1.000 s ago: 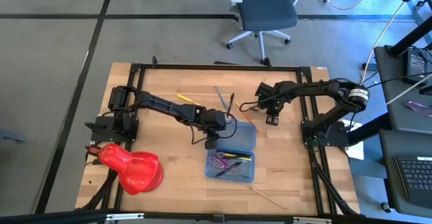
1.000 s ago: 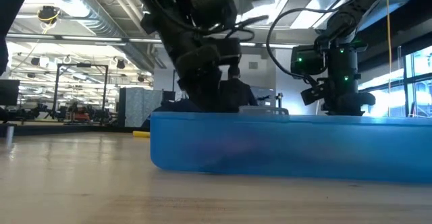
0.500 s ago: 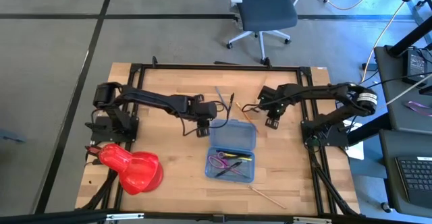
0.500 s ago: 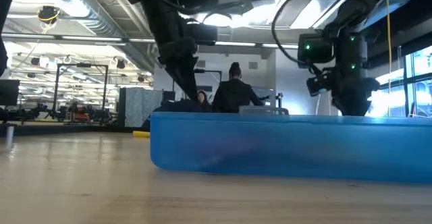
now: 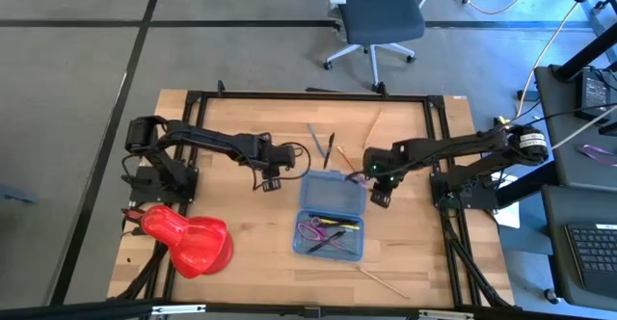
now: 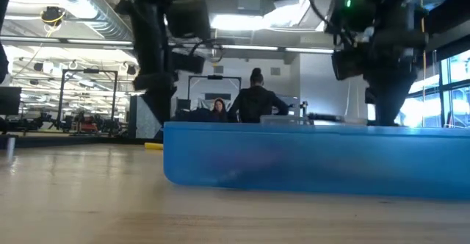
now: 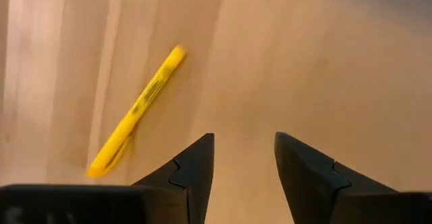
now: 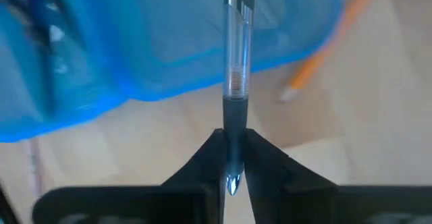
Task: Pick & place school supplies into a supply box
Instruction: Put the top right black pen into the blue supply box, then put the top left yellow pen into the blue supply box
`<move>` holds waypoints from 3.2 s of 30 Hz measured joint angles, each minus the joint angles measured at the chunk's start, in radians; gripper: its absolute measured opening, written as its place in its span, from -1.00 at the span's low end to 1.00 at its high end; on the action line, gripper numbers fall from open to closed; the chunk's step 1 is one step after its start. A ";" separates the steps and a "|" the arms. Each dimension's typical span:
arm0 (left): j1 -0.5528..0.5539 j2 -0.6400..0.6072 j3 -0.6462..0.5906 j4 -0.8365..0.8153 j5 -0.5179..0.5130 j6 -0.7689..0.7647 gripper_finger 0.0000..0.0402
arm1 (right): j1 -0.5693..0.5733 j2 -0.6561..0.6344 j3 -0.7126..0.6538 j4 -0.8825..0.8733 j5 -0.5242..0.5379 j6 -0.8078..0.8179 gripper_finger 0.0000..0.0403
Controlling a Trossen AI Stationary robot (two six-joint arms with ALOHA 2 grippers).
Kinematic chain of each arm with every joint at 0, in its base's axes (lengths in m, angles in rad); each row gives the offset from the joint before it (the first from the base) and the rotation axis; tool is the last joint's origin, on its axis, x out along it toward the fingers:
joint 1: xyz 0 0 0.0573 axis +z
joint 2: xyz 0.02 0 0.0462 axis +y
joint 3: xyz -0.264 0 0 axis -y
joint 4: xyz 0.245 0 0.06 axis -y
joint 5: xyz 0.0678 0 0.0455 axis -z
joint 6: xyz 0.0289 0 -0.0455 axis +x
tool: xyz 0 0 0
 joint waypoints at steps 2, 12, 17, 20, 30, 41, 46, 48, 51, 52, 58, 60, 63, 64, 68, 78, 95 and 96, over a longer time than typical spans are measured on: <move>0.034 -0.019 -0.029 0.048 0.007 0.034 -0.28 | 0.046 0.000 0.029 0.000 0.015 0.029 -0.79; 0.188 -0.025 -0.058 0.084 -0.011 0.173 -0.28 | 0.227 0.053 0.076 0.339 0.022 0.134 -0.78; 0.220 -0.025 -0.058 0.082 0.032 0.174 -0.29 | 0.273 0.129 0.077 0.508 0.016 0.147 -0.78; 0.226 -0.025 -0.058 0.081 0.053 0.181 -0.29 | 0.289 0.176 0.077 0.548 -0.018 0.151 -0.78; 0.225 -0.025 -0.058 0.079 0.056 0.229 -0.29 | 0.330 0.285 0.077 0.552 -0.045 0.154 -0.78; 0.225 -0.025 -0.057 0.069 0.055 0.244 -0.10 | 0.334 0.338 0.077 0.550 -0.100 0.204 -0.77; 0.225 -0.024 -0.057 0.057 0.044 0.244 0.14 | 0.336 0.338 0.077 0.549 -0.109 0.203 -0.69; 0.225 -0.024 -0.057 0.057 0.011 0.233 0.22 | 0.336 0.338 0.077 0.550 -0.110 0.203 -0.66; 0.225 -0.024 -0.057 0.056 -0.043 0.204 0.26 | 0.336 0.338 0.077 0.550 -0.111 0.202 -0.63; 0.225 -0.024 -0.057 0.056 -0.057 0.196 0.27 | 0.336 0.338 0.077 0.550 -0.111 0.200 -0.62; 0.227 -0.024 -0.057 0.056 -0.080 0.229 0.27 | 0.336 0.337 0.077 0.548 -0.111 0.198 -0.57; 0.239 -0.024 -0.057 0.056 -0.072 0.273 0.27 | 0.336 0.337 0.077 0.548 -0.111 0.198 -0.57; 0.293 -0.024 -0.057 0.056 0.011 0.322 0.27 | 0.336 0.337 0.077 0.548 -0.111 0.198 -0.57; 0.317 -0.024 -0.057 0.057 0.059 0.345 0.27 | 0.336 0.337 0.077 0.547 -0.111 0.197 -0.57; 0.395 -0.024 -0.057 0.085 0.142 0.444 0.27 | 0.336 0.337 0.077 0.547 -0.111 0.196 -0.57; 0.489 -0.024 -0.056 0.106 0.238 0.595 0.27 | 0.335 0.337 0.077 0.547 -0.085 0.177 -0.57; 0.493 0.118 -0.051 0.076 0.217 0.573 0.20 | 0.335 0.336 0.077 0.540 -0.099 0.175 -0.57; 0.490 0.118 -0.050 0.070 0.217 0.560 0.17 | 0.335 0.336 0.077 0.539 -0.101 0.176 -0.57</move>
